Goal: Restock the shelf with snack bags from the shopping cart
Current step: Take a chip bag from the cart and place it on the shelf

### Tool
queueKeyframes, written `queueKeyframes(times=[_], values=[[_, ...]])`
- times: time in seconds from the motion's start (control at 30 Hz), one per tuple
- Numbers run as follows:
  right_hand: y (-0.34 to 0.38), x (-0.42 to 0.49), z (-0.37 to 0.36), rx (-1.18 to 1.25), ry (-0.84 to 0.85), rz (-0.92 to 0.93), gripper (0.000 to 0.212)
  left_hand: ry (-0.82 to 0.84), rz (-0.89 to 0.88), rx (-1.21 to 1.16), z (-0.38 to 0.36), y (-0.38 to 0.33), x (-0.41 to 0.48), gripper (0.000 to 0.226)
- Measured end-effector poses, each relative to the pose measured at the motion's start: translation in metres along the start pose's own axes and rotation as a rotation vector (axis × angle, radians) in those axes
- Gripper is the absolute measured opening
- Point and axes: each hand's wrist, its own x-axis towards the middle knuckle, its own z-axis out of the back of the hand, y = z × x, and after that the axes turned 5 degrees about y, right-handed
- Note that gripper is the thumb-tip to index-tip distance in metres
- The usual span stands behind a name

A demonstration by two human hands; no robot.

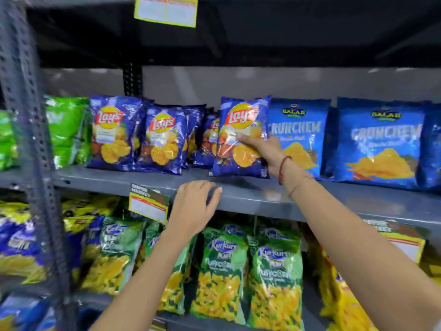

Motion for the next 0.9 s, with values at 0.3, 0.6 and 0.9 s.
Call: queueKeyframes(times=[0.3, 0.6, 0.9], values=[[-0.051, 0.039, -0.020, -0.048, 0.012, -0.142, 0.049, -0.043, -0.024, -0.019, -0.010, 0.008, -0.005, 0.047], [-0.054, 0.048, -0.020, -0.334, -0.039, -0.247, 0.086, -0.109, -0.030, -0.039, -0.016, 0.012, -0.005, 0.051], [-0.021, -0.050, 0.020, -0.582, -0.279, 0.273, 0.044, -0.341, -0.129, -0.209, -0.033, -0.024, -0.022, 0.028]])
